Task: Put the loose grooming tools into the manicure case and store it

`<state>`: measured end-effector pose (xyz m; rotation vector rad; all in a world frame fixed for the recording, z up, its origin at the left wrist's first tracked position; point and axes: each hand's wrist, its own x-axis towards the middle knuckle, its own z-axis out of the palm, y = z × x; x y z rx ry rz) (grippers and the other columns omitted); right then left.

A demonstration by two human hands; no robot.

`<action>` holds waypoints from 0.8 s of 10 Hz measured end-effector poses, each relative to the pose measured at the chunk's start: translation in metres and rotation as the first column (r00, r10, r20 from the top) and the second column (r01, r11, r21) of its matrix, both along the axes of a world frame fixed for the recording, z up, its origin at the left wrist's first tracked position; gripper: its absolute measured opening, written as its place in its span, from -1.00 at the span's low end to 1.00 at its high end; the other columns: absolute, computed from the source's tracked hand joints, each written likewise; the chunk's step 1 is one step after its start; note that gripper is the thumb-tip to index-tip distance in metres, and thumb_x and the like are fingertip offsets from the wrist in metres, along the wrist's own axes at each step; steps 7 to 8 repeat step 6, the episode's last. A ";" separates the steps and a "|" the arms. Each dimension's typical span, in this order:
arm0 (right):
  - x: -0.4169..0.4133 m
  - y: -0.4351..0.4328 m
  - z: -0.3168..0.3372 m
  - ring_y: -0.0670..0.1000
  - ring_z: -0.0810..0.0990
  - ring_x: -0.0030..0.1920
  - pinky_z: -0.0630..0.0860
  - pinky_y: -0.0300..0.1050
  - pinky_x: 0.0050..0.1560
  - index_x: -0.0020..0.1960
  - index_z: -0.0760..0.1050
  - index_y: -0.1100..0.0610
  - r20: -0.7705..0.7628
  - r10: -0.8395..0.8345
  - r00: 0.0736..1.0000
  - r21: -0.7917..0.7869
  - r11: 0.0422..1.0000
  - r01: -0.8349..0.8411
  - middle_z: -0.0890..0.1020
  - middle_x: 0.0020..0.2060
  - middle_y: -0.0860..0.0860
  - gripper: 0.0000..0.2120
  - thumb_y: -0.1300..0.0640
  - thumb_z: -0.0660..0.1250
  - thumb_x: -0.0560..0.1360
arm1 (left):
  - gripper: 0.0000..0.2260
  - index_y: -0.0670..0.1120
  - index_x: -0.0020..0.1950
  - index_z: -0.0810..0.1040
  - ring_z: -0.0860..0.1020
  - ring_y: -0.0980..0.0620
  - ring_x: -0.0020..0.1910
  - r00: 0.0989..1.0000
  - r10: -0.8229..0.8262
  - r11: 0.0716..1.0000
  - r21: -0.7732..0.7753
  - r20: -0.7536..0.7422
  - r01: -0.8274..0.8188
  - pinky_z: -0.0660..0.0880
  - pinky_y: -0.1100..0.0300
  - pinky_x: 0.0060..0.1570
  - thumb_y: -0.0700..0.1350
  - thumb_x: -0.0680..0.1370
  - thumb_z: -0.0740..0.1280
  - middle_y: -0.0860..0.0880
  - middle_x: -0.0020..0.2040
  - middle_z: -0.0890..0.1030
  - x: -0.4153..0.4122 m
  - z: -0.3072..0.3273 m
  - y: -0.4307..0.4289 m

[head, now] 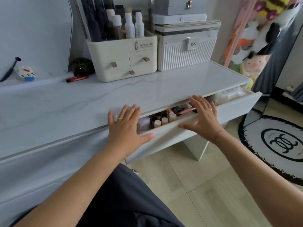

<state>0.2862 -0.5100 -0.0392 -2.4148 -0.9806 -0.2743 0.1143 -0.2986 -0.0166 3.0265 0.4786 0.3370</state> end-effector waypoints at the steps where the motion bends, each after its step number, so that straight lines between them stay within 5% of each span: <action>1: 0.010 0.023 -0.003 -0.02 0.00 0.52 -0.30 0.13 0.45 0.46 0.19 -0.01 0.082 -0.042 0.996 -0.010 0.999 0.043 0.21 0.48 -0.04 -0.05 -0.50 0.11 0.20 | -0.38 0.00 0.44 0.30 0.25 0.03 0.45 0.970 -0.076 0.995 0.077 0.231 0.060 0.06 0.00 0.40 0.30 0.47 0.13 0.05 0.46 0.31 0.002 -0.013 0.017; 2: 0.015 0.042 -0.006 0.02 0.14 0.48 -0.28 0.15 0.44 0.35 0.33 0.04 0.121 -0.117 0.986 0.068 0.992 0.109 0.33 0.39 0.00 -0.14 -0.46 0.16 0.22 | -0.58 -0.05 0.32 0.48 0.46 -0.02 0.31 0.916 -0.127 0.989 0.120 0.379 0.088 0.30 0.04 0.30 0.00 0.48 0.36 0.01 0.31 0.51 0.007 -0.026 0.024; 3: 0.017 0.053 -0.010 0.04 0.24 0.41 -0.21 0.18 0.46 0.26 0.39 0.08 0.124 -0.170 0.978 0.148 0.977 0.151 0.39 0.30 0.02 -0.28 -0.34 0.34 0.26 | -0.57 -0.08 0.29 0.51 0.50 -0.03 0.27 0.887 -0.149 0.984 0.153 0.436 0.090 0.39 0.03 0.26 -0.19 0.43 0.43 0.00 0.26 0.55 0.010 -0.028 0.024; 8: 0.008 0.052 -0.005 0.08 0.34 0.36 -0.03 0.28 0.44 0.26 0.40 0.08 0.114 -0.143 0.983 0.177 0.977 0.121 0.44 0.30 0.04 -0.30 -0.36 0.30 0.30 | -0.55 -0.08 0.24 0.53 0.54 -0.03 0.21 0.857 -0.170 0.982 0.152 0.486 0.109 0.41 0.05 0.24 -0.08 0.37 0.47 -0.03 0.22 0.58 0.002 -0.029 0.026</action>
